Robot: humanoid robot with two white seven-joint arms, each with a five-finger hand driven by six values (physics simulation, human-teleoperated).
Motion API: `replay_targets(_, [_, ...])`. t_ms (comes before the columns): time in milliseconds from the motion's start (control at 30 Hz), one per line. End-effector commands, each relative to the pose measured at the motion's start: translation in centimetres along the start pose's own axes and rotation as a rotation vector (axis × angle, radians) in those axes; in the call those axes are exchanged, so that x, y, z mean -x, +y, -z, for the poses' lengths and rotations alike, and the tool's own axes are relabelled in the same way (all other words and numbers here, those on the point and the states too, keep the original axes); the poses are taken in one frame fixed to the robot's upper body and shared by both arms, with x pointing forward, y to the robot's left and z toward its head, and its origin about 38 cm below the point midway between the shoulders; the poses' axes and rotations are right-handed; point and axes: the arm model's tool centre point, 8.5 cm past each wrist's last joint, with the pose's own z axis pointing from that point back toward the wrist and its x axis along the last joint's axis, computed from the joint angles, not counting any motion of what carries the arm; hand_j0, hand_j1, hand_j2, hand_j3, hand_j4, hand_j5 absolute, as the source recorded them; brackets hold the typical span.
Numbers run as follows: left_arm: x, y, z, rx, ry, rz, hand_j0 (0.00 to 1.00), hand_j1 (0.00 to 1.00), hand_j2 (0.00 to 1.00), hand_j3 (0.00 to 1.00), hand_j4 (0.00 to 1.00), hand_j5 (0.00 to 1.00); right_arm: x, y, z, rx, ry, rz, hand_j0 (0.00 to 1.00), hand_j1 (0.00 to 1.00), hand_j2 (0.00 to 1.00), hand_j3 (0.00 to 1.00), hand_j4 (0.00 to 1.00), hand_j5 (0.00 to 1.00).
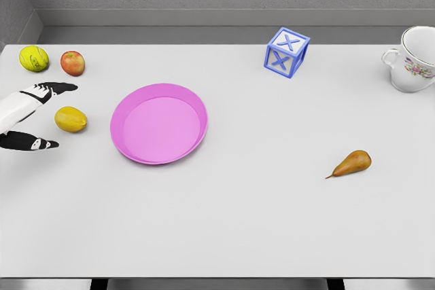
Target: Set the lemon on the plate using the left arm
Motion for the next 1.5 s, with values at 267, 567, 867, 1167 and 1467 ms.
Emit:
replay_targets(267, [1.0,0.7,-0.5,0.002,0.112,0.160,1.00,1.00,1.00,1.00,1.00,1.00,0.0,0.0,0.0,0.000,0.001,-0.001,1.00,1.00,1.00,1.00,1.00,1.00])
replay_targets(567, [-0.5,-0.4,3.3,0.274,0.000,0.276,1.00,1.00,1.00,1.00,1.00,1.00,0.0,0.0,0.0,0.000,0.001,-0.002,1.00,1.00,1.00,1.00,1.00,1.00])
replay_targets(867, [-0.5,1.6,3.5,0.309,0.001,0.344,1.00,1.00,1.00,1.00,1.00,1.00,0.0,0.0,0.0,0.000,0.001,-0.002,1.00,1.00,1.00,1.00,1.00,1.00])
replay_targets(1167, [1.1,1.2,4.4,0.369,0.040,0.372,1.00,1.00,1.00,1.00,1.00,1.00,0.0,0.0,0.0,0.000,0.001,-0.002,1.00,1.00,1.00,1.00,1.00,1.00])
replay_targets(1467, [2.6,0.0,5.3,0.390,0.083,0.367,1.00,1.00,1.00,1.00,1.00,1.00,0.0,0.0,0.0,0.000,0.001,-0.002,1.00,1.00,1.00,1.00,1.00,1.00])
